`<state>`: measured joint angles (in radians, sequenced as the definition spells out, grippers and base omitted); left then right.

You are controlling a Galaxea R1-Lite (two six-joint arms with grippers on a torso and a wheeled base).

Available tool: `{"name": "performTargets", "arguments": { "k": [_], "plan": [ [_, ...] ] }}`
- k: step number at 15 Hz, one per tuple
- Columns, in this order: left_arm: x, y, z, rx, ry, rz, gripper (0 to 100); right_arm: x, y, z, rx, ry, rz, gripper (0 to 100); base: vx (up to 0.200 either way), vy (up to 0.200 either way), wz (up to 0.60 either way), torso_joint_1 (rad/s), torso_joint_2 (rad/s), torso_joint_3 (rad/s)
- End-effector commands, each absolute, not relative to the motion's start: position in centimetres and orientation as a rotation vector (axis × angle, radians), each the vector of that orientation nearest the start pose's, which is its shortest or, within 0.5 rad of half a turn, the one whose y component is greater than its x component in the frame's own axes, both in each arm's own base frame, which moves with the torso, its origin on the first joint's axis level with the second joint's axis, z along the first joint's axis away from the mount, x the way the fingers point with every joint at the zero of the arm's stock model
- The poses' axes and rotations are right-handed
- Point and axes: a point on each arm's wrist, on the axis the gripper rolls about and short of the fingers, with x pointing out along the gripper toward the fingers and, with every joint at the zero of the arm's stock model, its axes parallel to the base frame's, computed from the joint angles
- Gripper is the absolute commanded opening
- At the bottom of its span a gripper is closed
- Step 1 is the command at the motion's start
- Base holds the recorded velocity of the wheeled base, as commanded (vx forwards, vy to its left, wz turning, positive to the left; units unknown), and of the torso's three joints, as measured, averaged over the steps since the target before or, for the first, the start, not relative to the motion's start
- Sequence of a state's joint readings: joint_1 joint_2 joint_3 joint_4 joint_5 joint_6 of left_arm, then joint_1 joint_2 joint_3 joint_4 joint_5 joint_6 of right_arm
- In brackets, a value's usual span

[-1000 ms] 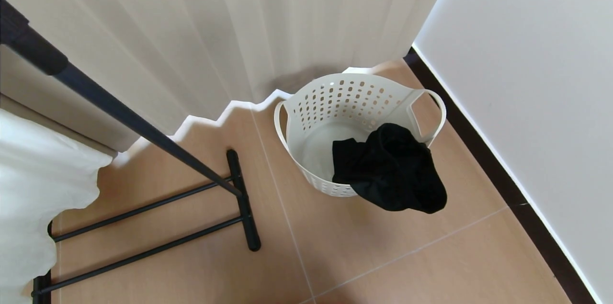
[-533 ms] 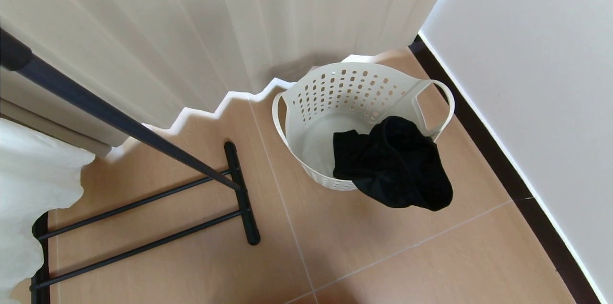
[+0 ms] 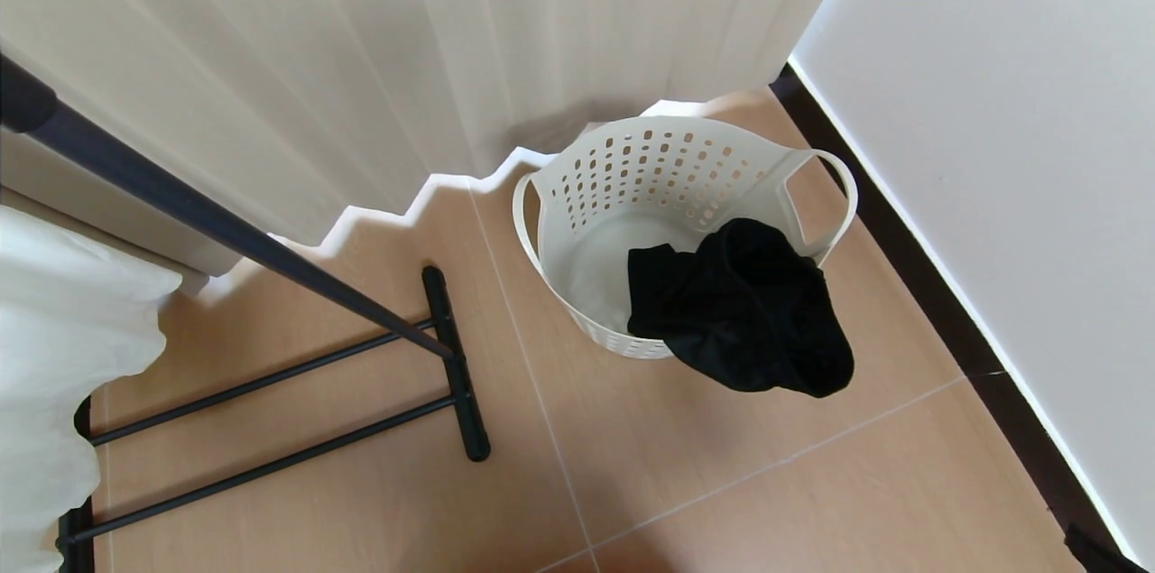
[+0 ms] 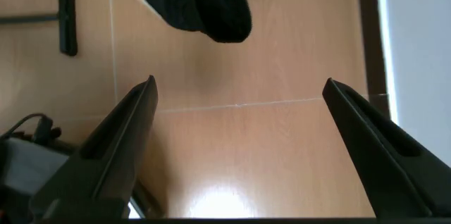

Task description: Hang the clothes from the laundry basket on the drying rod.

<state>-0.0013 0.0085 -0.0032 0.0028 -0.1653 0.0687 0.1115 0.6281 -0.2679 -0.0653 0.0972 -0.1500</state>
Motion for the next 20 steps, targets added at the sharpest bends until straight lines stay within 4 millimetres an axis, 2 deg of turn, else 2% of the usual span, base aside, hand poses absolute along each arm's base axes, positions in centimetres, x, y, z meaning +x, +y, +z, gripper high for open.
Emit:
{"name": "performTargets", "arguments": {
  "k": [1,3,4,5,6,8,9,13,14,16,18,20],
  "plan": [
    [-2.3,-0.4,7.6,0.070,0.002,-0.167,100,13.0,3.5,17.8,-0.247,0.450,0.394,100,0.000,0.000,0.00,0.000,0.00,0.000],
    [-2.3,-0.4,7.6,0.070,0.002,-0.167,100,15.8,4.2,19.1,-0.349,0.430,0.424,100,0.000,0.000,0.00,0.000,0.00,0.000],
    [-2.3,-0.4,7.6,0.068,0.002,-0.167,100,18.7,5.0,20.1,-0.472,0.409,0.452,100,0.000,0.000,0.00,0.000,0.00,0.000],
    [-2.3,-0.4,7.6,0.070,0.002,-0.167,100,19.8,5.2,20.2,-0.513,0.409,0.461,100,0.000,0.000,0.00,0.000,0.00,0.000],
    [-2.3,-0.4,7.6,0.070,0.002,-0.166,100,22.5,6.1,19.8,-0.637,0.411,0.504,100,0.000,0.000,0.00,0.000,0.00,0.000],
    [-2.3,-0.4,7.6,0.068,0.002,-0.167,100,25.4,6.7,19.6,-0.783,0.407,0.506,100,0.000,0.000,0.00,0.000,0.00,0.000],
    [-2.3,-0.4,7.6,0.068,0.002,-0.166,100,27.8,7.1,19.8,-0.879,0.411,0.455,100,0.000,0.000,0.00,0.000,0.00,0.000],
    [-2.3,-0.4,7.6,0.070,0.002,-0.167,100,32.2,8.1,20.1,-1.002,0.384,0.430,100,0.000,0.000,0.00,0.000,0.00,0.000],
    [-2.3,-0.4,7.6,0.070,0.002,-0.167,100,33.5,8.5,20.3,-1.025,0.391,0.374,100,0.000,0.000,0.00,0.000,0.00,0.000],
    [-2.3,-0.4,7.6,0.070,0.002,-0.166,100,35.6,10.0,20.8,-1.053,0.370,0.324,100,0.000,0.000,0.00,0.000,0.00,0.000],
    [-2.3,-0.4,7.6,0.070,0.002,-0.167,100,37.4,10.8,20.8,-1.052,0.351,0.308,100,0.000,0.000,0.00,0.000,0.00,0.000],
    [-2.3,-0.4,7.6,0.070,0.002,-0.167,100,38.1,11.1,20.6,-1.053,0.354,0.303,100,0.000,0.000,0.00,0.000,0.00,0.000]
  ]
}}
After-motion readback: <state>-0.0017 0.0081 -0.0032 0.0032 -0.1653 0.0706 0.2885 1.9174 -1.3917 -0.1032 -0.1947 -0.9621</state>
